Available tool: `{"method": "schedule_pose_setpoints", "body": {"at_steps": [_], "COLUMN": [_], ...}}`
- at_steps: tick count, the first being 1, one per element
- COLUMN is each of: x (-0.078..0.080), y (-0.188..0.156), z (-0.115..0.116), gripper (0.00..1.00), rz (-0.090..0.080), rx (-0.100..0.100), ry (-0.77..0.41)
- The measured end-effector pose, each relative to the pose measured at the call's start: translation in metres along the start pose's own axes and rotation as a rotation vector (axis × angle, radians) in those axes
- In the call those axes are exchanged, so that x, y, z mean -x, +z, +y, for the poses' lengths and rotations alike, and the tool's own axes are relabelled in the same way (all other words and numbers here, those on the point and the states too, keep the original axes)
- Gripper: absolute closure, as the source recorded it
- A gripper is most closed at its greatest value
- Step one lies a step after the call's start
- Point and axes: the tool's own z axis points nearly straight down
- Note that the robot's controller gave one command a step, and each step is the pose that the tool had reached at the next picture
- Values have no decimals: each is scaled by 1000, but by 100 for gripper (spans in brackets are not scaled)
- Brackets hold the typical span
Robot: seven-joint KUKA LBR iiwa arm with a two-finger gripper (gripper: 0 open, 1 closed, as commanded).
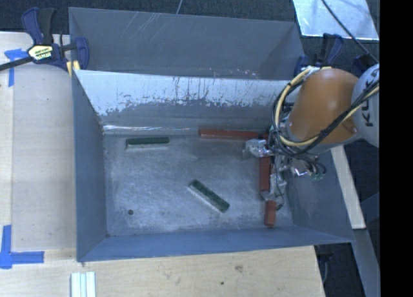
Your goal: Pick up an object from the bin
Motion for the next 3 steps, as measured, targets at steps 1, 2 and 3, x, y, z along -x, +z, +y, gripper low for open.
{"method": "schedule_pose_setpoints", "body": {"at_steps": [1,2,3], "x": [9,-1,-43], "y": [1,3,-19], "z": [-8,-22,-48], "gripper": [0,0,0], "rz": [-4,0,0], "rx": [0,2,-1], "ry": [-3,145,-292]}}
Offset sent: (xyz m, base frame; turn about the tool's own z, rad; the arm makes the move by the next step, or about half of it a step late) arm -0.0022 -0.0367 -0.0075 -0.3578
